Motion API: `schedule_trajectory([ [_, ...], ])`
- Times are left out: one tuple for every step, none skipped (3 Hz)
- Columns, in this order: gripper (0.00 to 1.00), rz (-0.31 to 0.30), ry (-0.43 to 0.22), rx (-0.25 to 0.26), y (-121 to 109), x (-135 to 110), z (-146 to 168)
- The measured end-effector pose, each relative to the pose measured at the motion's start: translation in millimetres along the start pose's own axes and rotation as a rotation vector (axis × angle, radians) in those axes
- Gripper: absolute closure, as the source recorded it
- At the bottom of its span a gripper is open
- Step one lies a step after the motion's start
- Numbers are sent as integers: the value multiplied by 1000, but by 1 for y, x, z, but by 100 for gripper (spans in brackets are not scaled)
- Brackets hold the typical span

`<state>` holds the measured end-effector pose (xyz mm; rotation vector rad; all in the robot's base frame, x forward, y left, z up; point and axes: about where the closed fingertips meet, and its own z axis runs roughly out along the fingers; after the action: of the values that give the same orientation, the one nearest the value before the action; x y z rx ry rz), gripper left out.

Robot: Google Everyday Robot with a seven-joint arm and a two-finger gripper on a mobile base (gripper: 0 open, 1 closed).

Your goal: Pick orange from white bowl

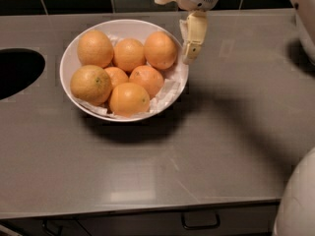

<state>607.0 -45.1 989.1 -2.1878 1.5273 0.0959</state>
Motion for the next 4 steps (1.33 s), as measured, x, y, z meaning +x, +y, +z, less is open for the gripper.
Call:
schedule_trajectory([
  [0, -36, -13, -15, -10, -10, 10],
  [0, -57, -26, -28, -18, -17, 21],
  [0, -53, -26, -34, -18, -16, 25],
  [0, -46, -25, -43, -18, -14, 30],
])
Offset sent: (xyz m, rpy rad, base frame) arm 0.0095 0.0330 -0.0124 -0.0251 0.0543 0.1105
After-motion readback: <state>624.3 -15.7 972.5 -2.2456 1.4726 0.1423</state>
